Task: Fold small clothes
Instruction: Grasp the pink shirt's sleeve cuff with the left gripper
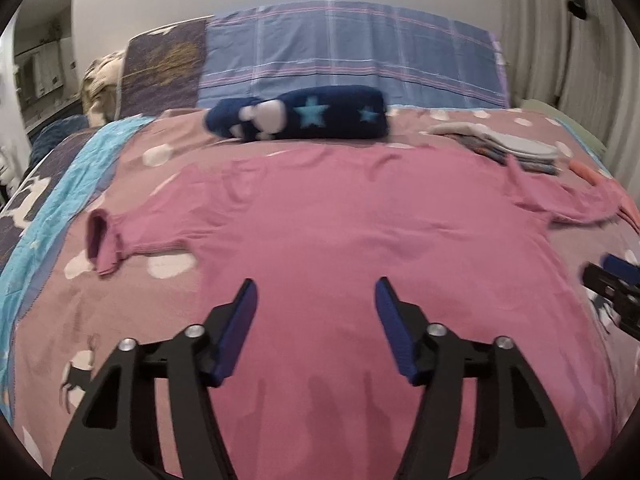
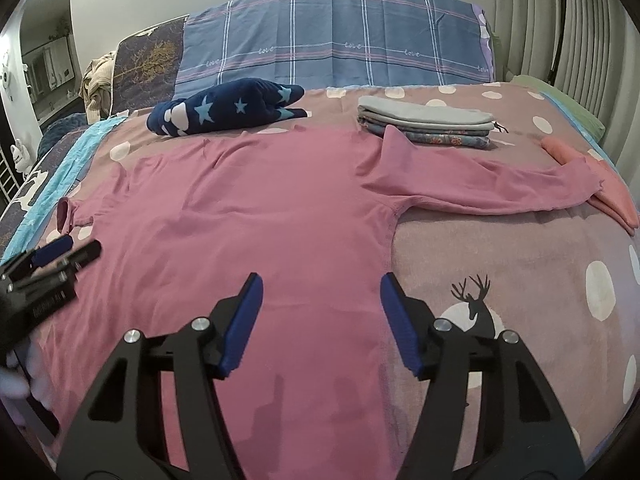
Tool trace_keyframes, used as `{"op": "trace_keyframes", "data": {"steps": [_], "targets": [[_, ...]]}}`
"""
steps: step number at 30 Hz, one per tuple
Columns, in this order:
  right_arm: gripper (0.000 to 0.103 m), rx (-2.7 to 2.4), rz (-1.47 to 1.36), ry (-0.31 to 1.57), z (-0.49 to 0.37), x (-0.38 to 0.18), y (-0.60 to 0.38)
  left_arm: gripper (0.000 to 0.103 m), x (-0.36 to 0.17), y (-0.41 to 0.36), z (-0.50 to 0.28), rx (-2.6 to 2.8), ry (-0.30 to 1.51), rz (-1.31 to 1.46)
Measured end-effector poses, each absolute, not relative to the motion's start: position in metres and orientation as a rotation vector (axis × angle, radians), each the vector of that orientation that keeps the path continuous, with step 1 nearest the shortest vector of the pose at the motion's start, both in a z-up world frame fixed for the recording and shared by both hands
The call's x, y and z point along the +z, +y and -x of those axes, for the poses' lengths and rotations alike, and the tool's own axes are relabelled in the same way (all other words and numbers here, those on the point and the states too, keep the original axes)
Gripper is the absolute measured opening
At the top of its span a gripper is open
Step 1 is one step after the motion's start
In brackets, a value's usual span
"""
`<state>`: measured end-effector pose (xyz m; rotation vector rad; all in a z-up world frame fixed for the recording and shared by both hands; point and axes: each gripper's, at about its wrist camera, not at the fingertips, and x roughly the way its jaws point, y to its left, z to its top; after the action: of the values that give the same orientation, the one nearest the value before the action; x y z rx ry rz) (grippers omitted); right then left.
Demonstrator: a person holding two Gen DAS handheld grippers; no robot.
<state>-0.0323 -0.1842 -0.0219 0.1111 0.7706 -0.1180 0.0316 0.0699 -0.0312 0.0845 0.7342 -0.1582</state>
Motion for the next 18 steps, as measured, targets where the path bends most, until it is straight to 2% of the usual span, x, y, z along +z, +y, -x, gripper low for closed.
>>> {"op": "trace_keyframes", "data": {"steps": [8,17,18], "targets": [[0.068,-0.142,-0.119,0.778,0.032,-0.027,-0.195,0.053,-0.042,0.211,-0.103,0.246,0.831,0.033],[0.069,-0.137,-0.12,0.799,0.029,-0.034,-0.191,0.055,-0.065,0.262,-0.183,0.264,0.973,0.142],[0.07,-0.139,-0.121,0.798,0.029,-0.034,-0.19,0.052,-0.07,0.265,-0.19,0.293,0.99,0.132]]}}
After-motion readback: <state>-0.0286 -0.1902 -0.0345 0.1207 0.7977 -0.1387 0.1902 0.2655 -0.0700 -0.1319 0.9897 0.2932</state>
